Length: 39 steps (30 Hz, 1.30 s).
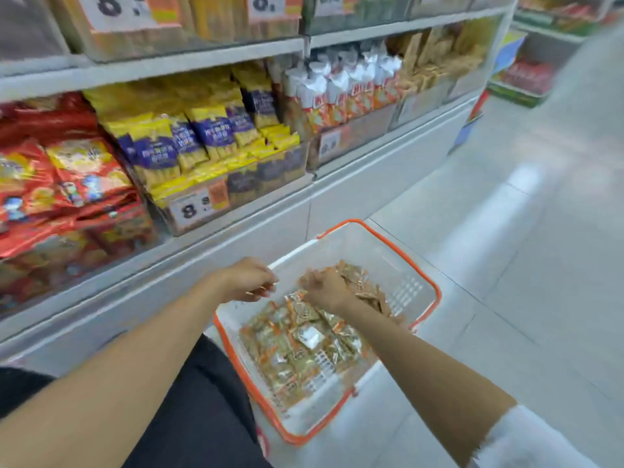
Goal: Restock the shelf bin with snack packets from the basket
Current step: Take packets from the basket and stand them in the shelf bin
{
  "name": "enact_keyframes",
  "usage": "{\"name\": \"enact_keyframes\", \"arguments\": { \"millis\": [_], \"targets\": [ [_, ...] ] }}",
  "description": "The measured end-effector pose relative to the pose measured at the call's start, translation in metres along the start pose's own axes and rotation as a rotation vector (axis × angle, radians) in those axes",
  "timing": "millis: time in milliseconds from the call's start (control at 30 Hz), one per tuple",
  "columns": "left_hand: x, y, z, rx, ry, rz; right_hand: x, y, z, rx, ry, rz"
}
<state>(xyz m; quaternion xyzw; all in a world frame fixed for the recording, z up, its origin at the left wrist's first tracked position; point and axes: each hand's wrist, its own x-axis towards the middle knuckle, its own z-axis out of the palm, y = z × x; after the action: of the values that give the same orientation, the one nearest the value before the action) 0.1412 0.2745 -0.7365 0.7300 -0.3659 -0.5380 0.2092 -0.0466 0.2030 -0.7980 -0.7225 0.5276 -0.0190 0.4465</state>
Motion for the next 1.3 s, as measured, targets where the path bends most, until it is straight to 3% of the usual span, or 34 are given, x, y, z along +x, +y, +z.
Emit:
{"name": "enact_keyframes", "arguments": {
  "millis": [200, 433, 567, 733, 800, 867, 1033, 1167, 1300],
  "targets": [
    [0.042, -0.034, 0.025, -0.001, 0.013, -0.145, 0.021, 0.108, 0.055, -0.116, -0.246, 0.363],
    [0.069, -0.051, 0.023, -0.153, 0.081, -0.214, 0.039, 0.146, 0.130, 0.280, -0.195, 0.726],
    [0.073, -0.070, 0.021, -0.143, 0.080, -0.286, 0.054, 0.145, 0.155, 0.301, -0.232, 0.667],
    [0.084, -0.082, 0.019, -0.198, 0.101, -0.308, 0.061, 0.145, 0.177, 0.324, -0.217, 0.787],
    [0.087, -0.085, 0.022, -0.203, 0.098, -0.316, 0.063, 0.149, 0.176, 0.405, -0.185, 0.821],
    [0.090, -0.088, 0.025, -0.190, 0.096, -0.322, 0.059, 0.143, 0.166, 0.560, -0.262, 0.876],
    [0.088, -0.079, 0.028, -0.186, 0.101, -0.327, 0.048, 0.106, 0.103, 0.773, -0.464, 0.788],
    [0.069, -0.063, 0.028, -0.219, 0.108, -0.283, 0.033, 0.059, 0.040, 0.887, -0.500, 0.531],
    [0.037, -0.025, 0.014, -0.357, 0.177, -0.033, 0.017, 0.002, -0.008, 0.764, -0.450, 0.239]
  ]
}}
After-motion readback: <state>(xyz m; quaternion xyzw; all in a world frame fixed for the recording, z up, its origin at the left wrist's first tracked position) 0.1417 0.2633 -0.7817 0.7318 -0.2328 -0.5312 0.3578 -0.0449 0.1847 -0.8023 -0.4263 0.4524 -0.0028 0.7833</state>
